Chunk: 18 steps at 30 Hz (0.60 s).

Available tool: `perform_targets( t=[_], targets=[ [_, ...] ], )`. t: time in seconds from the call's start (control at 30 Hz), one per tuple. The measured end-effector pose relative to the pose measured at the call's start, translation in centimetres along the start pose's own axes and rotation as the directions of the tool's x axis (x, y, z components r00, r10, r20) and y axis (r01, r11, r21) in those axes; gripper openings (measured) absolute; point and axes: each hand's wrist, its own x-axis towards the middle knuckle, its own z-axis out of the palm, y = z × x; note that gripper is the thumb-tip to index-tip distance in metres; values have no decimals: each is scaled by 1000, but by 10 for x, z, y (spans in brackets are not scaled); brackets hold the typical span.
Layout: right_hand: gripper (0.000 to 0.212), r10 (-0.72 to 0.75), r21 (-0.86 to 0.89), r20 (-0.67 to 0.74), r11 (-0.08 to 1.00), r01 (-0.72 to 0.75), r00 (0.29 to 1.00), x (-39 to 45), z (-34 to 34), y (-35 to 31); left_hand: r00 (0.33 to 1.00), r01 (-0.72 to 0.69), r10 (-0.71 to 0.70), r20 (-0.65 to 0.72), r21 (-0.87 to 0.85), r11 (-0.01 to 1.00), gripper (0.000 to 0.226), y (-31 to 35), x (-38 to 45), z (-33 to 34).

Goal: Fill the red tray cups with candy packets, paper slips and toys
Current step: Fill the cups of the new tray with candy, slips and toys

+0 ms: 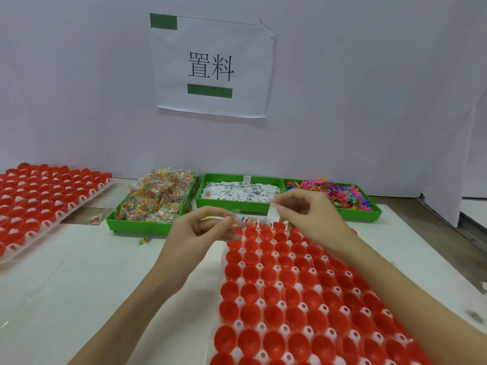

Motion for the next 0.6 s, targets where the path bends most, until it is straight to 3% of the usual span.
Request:
perform_targets(
  t=[0.2, 0.33, 0.6],
  targets=[
    [11, -77, 47, 15, 996, 76, 997, -44, 1, -16, 995, -77, 66, 81, 144, 987, 5, 5, -13, 21],
    [7, -138, 46, 64, 990, 136, 988, -47, -2, -23, 983, -158, 137, 126, 177, 971, 10, 6, -20, 32],
    [14, -119, 41, 158, 993, 114, 980, -39, -3, -27, 993, -118, 118, 9, 124, 985, 23, 3, -23, 38]
  ],
)
